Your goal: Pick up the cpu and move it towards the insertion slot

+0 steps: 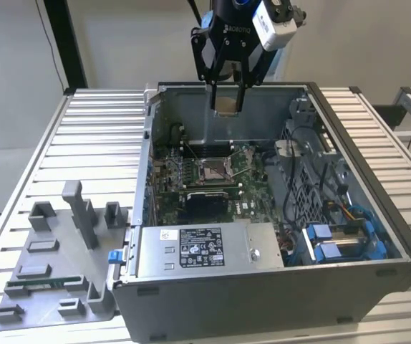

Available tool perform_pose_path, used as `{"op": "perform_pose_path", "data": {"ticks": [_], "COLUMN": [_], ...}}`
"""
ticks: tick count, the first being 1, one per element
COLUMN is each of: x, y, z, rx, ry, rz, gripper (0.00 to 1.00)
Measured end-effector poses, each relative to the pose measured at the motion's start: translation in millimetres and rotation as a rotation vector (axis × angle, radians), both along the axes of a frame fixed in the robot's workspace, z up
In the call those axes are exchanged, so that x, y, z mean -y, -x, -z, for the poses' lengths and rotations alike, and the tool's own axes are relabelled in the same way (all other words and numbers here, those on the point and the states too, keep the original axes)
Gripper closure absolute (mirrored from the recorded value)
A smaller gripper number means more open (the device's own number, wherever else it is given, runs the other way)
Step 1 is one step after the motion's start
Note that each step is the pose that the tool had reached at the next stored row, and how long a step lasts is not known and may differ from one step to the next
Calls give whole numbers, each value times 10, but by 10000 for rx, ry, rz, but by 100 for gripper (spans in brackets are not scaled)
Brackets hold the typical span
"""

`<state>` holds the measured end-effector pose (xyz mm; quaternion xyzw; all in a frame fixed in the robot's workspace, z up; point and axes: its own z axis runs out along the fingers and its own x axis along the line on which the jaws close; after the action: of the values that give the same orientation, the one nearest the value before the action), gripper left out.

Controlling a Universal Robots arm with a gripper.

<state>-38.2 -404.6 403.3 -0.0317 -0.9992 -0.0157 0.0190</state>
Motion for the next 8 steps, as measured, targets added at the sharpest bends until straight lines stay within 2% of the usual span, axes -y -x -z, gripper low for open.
{"op": "perform_pose_path", "data": {"ticks": [2, 4, 5, 8], "x": [-68, -154, -198, -316], "y": [-4, -4, -4, -4], "z": [5, 13, 18, 40], "rx": [12, 44, 75, 221], "ry": [0, -1, 2, 39], "rz": [-2, -1, -4, -41], "gripper": [100, 100, 100, 100]}}
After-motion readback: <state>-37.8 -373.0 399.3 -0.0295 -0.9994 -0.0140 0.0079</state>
